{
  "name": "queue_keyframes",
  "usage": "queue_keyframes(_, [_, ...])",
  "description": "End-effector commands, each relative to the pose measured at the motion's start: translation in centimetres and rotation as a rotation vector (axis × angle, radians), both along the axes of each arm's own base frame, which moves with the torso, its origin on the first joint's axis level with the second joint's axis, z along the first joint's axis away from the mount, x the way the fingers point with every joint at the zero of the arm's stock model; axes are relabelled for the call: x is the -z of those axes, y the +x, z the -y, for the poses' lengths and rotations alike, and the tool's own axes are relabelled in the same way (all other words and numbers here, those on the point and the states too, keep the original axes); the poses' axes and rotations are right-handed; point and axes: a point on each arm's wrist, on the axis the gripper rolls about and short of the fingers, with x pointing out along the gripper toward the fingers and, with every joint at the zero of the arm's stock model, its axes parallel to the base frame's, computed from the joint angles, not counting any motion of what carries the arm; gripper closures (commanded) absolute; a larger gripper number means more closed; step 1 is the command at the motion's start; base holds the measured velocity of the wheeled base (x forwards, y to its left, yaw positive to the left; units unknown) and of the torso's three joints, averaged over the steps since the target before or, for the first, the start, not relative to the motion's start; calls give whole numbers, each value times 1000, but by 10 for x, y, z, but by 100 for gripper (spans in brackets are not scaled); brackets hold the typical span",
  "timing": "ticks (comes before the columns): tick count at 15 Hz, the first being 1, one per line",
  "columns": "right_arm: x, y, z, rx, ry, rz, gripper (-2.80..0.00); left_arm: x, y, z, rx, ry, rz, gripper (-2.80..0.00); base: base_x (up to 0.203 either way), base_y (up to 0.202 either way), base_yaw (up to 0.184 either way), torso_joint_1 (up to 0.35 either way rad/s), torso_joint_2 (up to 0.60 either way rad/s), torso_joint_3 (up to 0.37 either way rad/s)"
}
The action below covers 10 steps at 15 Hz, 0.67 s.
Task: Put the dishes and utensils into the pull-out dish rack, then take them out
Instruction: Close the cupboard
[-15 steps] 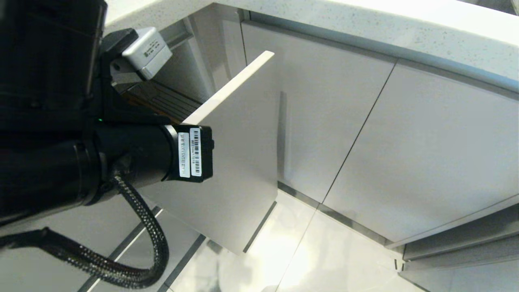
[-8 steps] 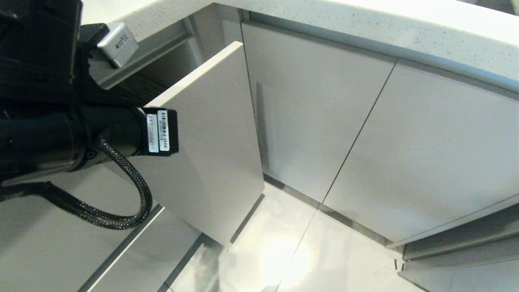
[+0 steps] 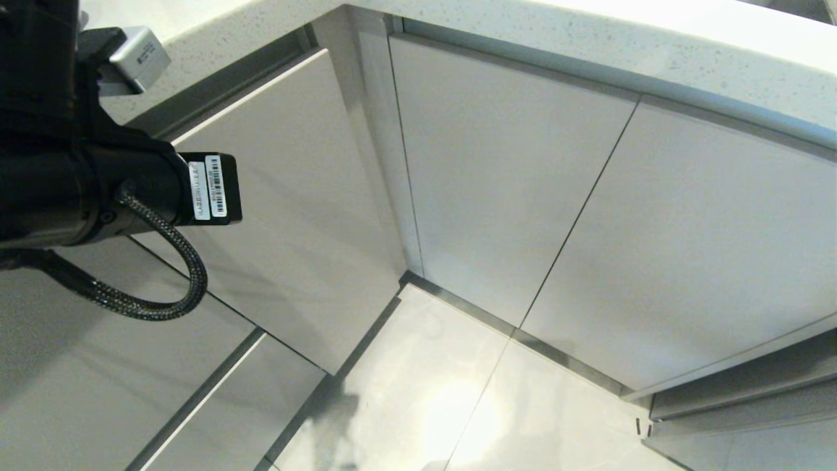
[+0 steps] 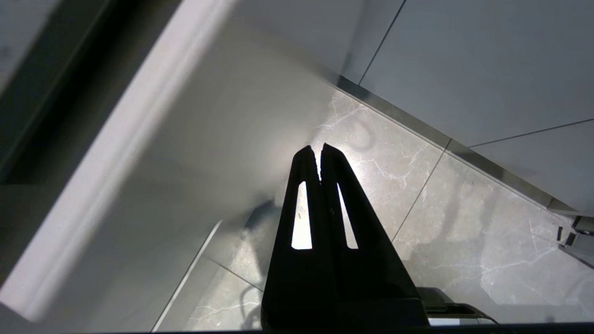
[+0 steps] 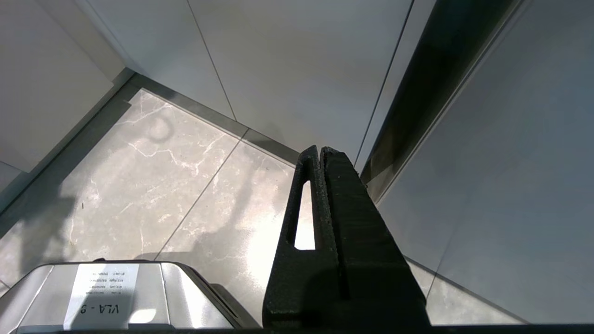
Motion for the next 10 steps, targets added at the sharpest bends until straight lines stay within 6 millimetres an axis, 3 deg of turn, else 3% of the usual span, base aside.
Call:
queue_keyframes(1, [0,0,0,0,0,3,0,-1,-2,-1,-3,-1,3,0,0,0,0,0,0,0])
queue_keyframes(7, [0,0,0,0,1,3,0,2,-15,7,77,22,0,0,0,0,0,0,0,0])
queue_keyframes(10, [0,0,0,0,0,3,0,-2,-38,8,234,3,11,0,0,0,0,0,0,0])
